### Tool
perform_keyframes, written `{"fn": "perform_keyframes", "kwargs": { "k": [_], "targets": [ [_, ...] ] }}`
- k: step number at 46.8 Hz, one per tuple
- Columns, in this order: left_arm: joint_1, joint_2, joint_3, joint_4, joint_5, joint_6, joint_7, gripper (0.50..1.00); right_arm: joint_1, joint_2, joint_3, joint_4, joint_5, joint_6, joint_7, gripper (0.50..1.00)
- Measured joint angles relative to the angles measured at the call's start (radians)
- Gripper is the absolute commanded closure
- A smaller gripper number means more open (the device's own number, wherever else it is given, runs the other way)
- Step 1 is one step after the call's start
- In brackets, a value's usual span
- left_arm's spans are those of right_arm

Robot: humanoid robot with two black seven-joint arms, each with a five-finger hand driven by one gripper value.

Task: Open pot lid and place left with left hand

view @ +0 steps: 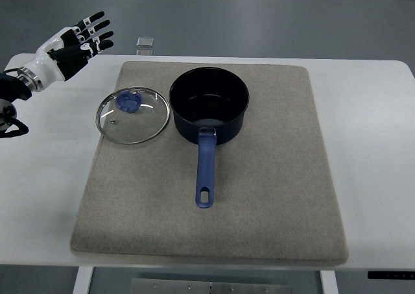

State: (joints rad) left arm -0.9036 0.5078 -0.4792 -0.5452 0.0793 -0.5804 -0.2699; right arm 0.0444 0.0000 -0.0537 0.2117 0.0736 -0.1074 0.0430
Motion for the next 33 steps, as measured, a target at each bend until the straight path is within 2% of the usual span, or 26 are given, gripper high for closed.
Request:
{"fn": "perform_keyframes", "kwargs": {
  "k": [3,10,18,23,33],
  "targets": [
    [0.0,0.0,0.0,0.015,-0.066,-0.025,0.06,0.508,0.0,0.0,0.0,0.0,0.0,0.0,0.0,0.585],
    [0.0,0.001,-0.004,0.023,-0.229,-0.031,0.219,0.508,0.0,0.0,0.0,0.0,0.0,0.0,0.0,0.585],
    [0.005,0.002,-0.063,0.027,-0.309,-0.031,0.346,0.508,0.0,0.0,0.0,0.0,0.0,0.0,0.0,0.585],
    [0.006,0.003,-0.103,0.028,-0.311,-0.031,0.38,0.508,0.0,0.0,0.0,0.0,0.0,0.0,0.0,0.585],
    [0.006,0.011,-0.11,0.027,-0.308,-0.031,0.386,0.508,0.0,0.0,0.0,0.0,0.0,0.0,0.0,0.585]
  ]
}}
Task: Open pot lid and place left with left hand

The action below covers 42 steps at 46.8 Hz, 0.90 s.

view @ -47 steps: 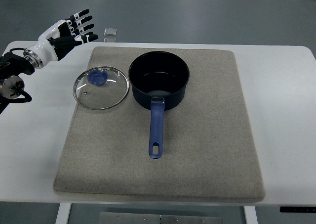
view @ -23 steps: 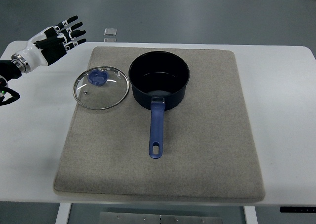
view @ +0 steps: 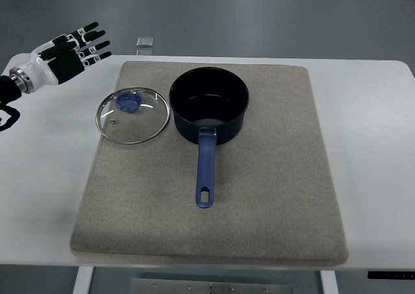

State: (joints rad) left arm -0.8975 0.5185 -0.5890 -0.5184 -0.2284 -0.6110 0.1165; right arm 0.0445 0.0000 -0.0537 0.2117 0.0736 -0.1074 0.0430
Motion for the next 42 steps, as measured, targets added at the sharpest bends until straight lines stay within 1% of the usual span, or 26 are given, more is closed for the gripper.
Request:
{"fn": "perform_keyframes", "kwargs": {
  "k": [42],
  "targets": [
    [-0.004,-0.012,0.0,-0.005,0.012,0.0,-0.006,0.508,0.0,0.0,0.005,0.009,0.002,0.005,0.0,0.585]
  ]
}}
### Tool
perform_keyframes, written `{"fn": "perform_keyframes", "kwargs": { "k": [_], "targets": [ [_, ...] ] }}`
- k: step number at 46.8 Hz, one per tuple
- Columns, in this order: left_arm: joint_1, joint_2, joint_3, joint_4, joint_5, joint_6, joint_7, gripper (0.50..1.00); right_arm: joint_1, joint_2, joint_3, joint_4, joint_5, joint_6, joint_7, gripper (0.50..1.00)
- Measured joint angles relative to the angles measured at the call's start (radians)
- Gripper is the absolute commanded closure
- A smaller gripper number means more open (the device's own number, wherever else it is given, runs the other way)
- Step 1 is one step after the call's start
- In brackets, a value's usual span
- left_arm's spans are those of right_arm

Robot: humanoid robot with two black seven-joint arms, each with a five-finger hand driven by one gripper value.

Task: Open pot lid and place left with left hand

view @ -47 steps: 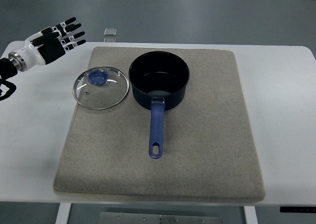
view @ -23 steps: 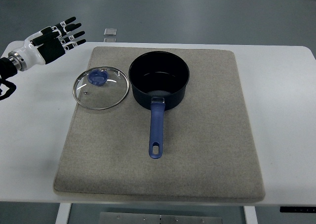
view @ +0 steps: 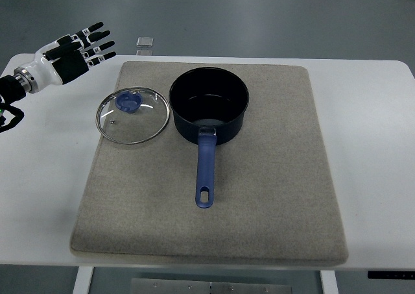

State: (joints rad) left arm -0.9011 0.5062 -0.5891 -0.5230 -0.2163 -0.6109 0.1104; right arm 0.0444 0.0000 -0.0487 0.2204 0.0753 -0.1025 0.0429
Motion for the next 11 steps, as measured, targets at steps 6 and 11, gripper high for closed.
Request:
{"fn": "perform_keyframes", "kwargs": {
  "k": [6,11],
  "targets": [
    [-0.001,0.0,0.0,0.002,0.0,0.0,-0.001,0.508,0.0,0.0,0.0,0.001,0.0,0.0,0.0,0.585],
    [-0.001,0.001,0.0,0.004,0.0,0.0,-0.001,0.506,0.0,0.0,-0.003,0.001,0.0,-0.001,0.0,0.585]
  ]
}}
